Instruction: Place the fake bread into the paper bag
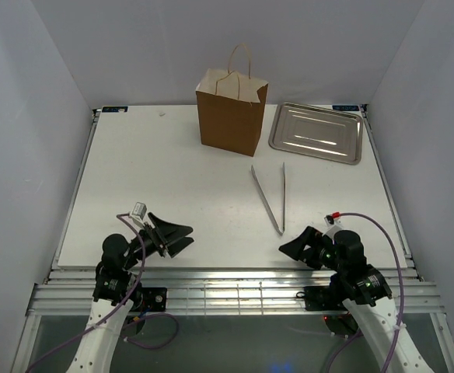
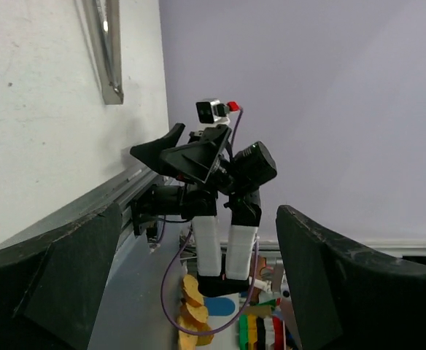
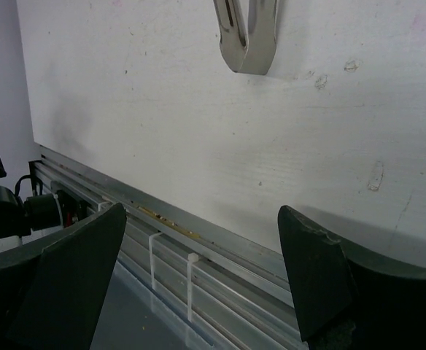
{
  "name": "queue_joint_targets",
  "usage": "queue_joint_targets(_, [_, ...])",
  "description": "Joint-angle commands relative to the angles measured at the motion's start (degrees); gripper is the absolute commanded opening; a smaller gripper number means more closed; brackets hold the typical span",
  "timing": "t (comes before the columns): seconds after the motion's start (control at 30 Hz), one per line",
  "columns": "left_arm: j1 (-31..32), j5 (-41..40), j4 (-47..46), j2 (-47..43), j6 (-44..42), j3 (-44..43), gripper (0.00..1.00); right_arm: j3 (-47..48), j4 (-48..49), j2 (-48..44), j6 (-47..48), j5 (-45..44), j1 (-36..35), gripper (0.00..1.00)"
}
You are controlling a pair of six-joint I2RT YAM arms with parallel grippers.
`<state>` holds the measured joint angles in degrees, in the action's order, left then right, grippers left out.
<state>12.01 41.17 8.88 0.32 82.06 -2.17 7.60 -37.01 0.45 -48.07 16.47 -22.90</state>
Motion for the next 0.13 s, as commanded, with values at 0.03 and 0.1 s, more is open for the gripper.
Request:
queue_joint_targets(0.03, [0.0,5.1,-10.7,-6.3,1.4,13.4,0.97,-4.7,-7.8,-11.7,0.3,2.5,0.1,0.9])
queue_joint_targets(0.1, [0.1,5.6,-12.2,-6.3,1.5,13.4,0.98,-4.2,-7.3,-11.7,1.2,2.8,0.1,0.9])
